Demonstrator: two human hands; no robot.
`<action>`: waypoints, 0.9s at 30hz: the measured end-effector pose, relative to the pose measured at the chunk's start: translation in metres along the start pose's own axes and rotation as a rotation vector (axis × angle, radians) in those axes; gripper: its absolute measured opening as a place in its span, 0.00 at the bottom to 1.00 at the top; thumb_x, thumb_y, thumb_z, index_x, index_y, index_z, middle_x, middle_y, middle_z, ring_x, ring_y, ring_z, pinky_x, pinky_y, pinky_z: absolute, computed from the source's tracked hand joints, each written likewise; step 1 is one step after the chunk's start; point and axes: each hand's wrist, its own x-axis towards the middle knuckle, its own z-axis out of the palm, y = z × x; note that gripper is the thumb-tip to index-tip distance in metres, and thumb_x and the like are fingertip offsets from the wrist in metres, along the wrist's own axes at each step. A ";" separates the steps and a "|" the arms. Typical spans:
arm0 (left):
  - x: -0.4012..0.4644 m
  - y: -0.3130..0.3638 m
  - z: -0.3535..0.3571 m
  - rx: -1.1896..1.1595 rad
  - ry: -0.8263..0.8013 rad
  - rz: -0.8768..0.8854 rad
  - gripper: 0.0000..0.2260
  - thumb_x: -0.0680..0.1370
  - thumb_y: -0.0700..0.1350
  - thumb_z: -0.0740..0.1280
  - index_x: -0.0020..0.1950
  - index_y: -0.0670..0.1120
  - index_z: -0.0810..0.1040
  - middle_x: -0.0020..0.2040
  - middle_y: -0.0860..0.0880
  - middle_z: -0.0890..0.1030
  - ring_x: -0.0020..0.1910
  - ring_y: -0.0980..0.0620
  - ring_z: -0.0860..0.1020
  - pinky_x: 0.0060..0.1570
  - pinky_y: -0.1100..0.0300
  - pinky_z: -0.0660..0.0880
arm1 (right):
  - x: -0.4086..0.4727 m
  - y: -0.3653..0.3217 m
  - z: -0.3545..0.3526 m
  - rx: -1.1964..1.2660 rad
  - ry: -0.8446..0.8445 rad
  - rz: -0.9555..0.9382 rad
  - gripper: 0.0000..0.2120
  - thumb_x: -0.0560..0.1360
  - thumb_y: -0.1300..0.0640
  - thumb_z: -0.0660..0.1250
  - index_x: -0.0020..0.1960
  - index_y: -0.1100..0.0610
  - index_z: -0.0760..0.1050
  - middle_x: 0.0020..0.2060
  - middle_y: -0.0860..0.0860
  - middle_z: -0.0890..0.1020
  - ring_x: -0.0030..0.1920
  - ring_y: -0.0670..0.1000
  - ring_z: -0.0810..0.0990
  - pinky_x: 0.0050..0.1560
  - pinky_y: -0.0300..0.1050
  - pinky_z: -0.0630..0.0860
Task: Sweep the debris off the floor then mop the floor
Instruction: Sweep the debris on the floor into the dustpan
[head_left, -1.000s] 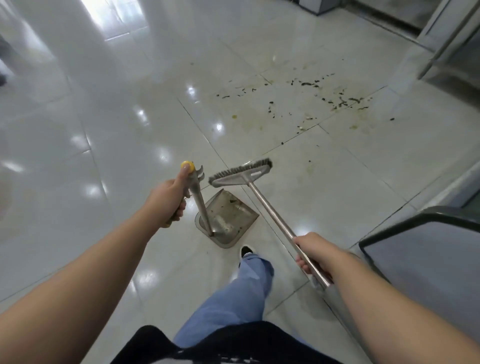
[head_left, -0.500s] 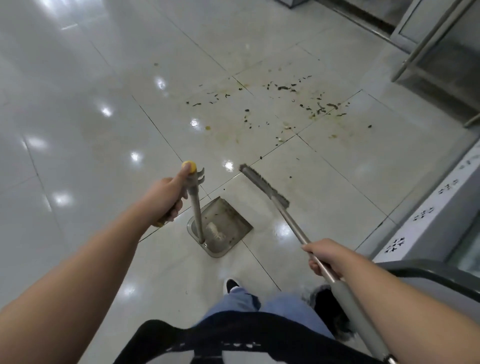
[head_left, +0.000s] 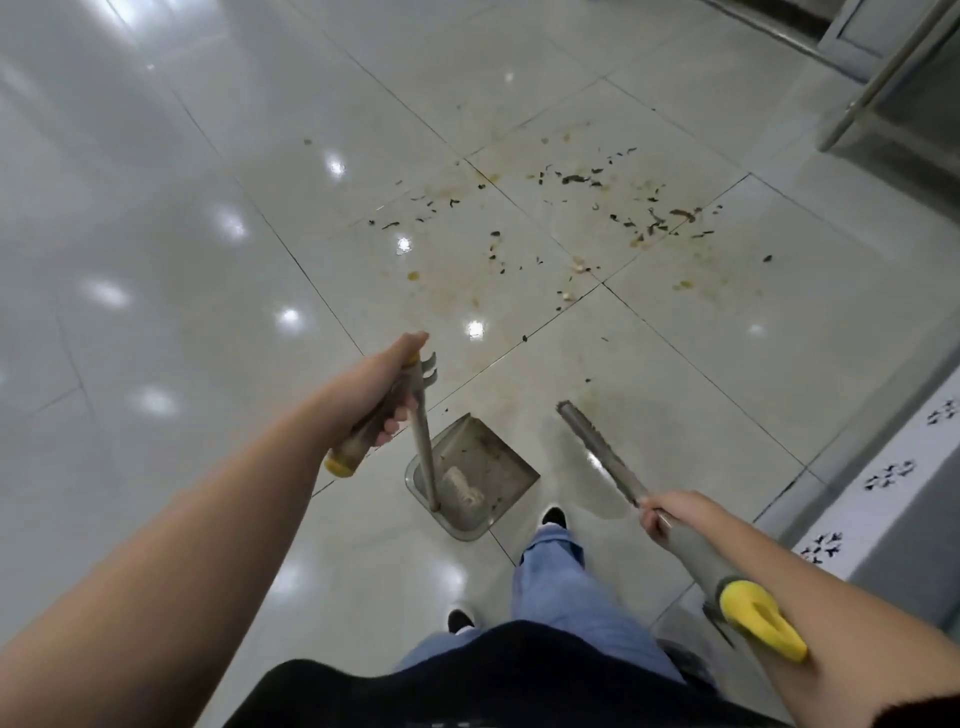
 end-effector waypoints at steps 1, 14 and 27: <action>0.004 0.010 0.009 0.012 0.050 -0.001 0.28 0.71 0.69 0.55 0.32 0.43 0.70 0.22 0.49 0.70 0.19 0.52 0.67 0.21 0.65 0.66 | 0.009 -0.003 -0.006 0.039 -0.018 0.016 0.13 0.78 0.62 0.60 0.35 0.60 0.69 0.31 0.52 0.72 0.20 0.44 0.73 0.20 0.33 0.69; 0.035 0.091 0.033 0.289 0.216 0.023 0.35 0.67 0.75 0.53 0.33 0.42 0.70 0.29 0.47 0.71 0.24 0.49 0.68 0.27 0.62 0.66 | 0.018 -0.052 -0.023 0.664 -0.243 0.294 0.17 0.82 0.56 0.55 0.39 0.67 0.67 0.16 0.59 0.72 0.12 0.51 0.71 0.12 0.32 0.65; 0.060 0.113 0.047 0.330 0.129 0.070 0.37 0.58 0.79 0.49 0.32 0.45 0.74 0.16 0.52 0.66 0.14 0.51 0.64 0.24 0.64 0.67 | -0.015 -0.065 -0.017 1.055 -0.230 0.263 0.10 0.80 0.64 0.57 0.39 0.61 0.66 0.16 0.53 0.67 0.13 0.46 0.68 0.14 0.32 0.67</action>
